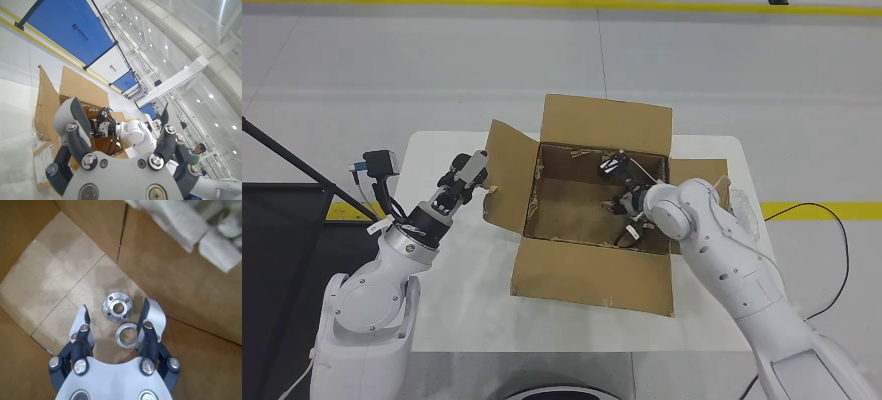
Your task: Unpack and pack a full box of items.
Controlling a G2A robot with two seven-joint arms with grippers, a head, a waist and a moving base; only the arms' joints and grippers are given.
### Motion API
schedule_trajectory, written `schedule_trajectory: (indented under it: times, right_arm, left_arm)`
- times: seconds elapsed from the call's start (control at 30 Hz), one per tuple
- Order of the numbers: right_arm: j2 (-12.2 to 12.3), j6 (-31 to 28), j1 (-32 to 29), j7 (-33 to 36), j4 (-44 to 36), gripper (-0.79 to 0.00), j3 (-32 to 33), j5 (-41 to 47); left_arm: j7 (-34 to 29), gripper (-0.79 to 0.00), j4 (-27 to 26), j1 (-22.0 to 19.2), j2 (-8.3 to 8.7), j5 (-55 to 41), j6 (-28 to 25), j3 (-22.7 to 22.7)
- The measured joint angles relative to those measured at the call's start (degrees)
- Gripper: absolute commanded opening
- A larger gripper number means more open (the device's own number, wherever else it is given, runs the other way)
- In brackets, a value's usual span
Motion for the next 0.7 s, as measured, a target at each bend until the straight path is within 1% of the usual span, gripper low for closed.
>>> schedule_trajectory:
  times: [0.13, 0.27, 0.37, 0.5, 0.7]
  right_arm:
    - [-0.7, -1.5, 1.2, -0.8, 2.8, -0.486, -1.1, -0.1]
    - [-1.3, -2.5, 2.1, -1.6, 5.2, -0.453, -1.9, -0.3]
    - [-1.7, -2.4, 2.6, -2.2, 6.5, -0.446, -2.3, -0.4]
    - [-2.2, -1.9, 2.9, -2.8, 7.2, -0.456, -2.6, -0.9]
    - [-2.7, -2.6, 3.2, -3.1, 8.5, -0.499, -2.9, -1.0]
  left_arm:
    - [0.0, 0.0, 0.0, 0.0, 0.0, 0.0, 0.0, 0.0]
    - [0.0, 0.0, 0.0, 0.0, 0.0, 0.0, 0.0, 0.0]
    - [0.0, 0.0, 0.0, 0.0, 0.0, 0.0, 0.0, 0.0]
    - [0.0, 0.0, 0.0, 0.0, 0.0, 0.0, 0.0, 0.0]
    - [0.0, 0.0, 0.0, 0.0, 0.0, 0.0, 0.0, 0.0]
